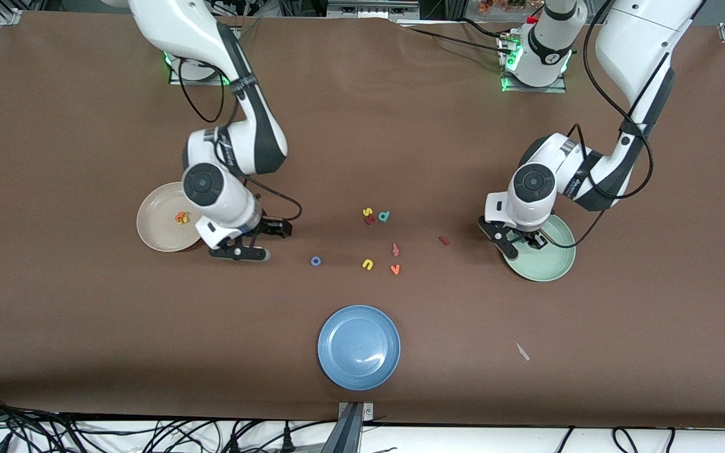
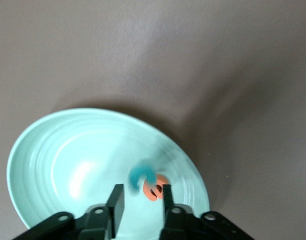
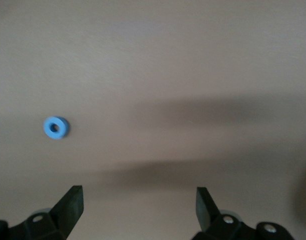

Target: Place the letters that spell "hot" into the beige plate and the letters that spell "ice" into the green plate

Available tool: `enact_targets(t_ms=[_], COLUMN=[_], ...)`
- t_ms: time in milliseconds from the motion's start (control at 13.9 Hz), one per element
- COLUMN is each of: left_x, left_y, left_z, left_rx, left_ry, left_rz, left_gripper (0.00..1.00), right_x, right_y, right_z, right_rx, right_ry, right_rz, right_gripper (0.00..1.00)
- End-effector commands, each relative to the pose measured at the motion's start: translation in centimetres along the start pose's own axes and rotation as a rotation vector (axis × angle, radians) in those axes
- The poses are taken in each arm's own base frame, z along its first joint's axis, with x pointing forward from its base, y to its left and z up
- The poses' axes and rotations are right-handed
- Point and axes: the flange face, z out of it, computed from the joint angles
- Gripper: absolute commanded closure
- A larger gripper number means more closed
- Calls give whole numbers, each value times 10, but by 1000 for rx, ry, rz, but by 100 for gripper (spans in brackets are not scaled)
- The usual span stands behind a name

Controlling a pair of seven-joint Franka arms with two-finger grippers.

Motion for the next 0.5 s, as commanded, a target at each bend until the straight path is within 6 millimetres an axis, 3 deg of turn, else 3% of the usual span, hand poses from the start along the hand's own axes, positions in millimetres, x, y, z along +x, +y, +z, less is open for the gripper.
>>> enact_targets(t_ms=[0, 216, 431], left_x=[2, 26, 51], left_y=[0, 7, 19], left_z=[-29, -69, -105], left_rx=[43, 35, -94], left_ry=[3, 4, 28], left_rz=[29, 17, -228], left_gripper=[0, 0, 0], right_x=[15, 25, 28], right_y=[-33, -63, -76], right_z=[22, 27, 37], right_rx=[8, 57, 61], right_ry=[4, 20, 18], right_rz=[16, 4, -17], right_gripper=[0, 0, 0])
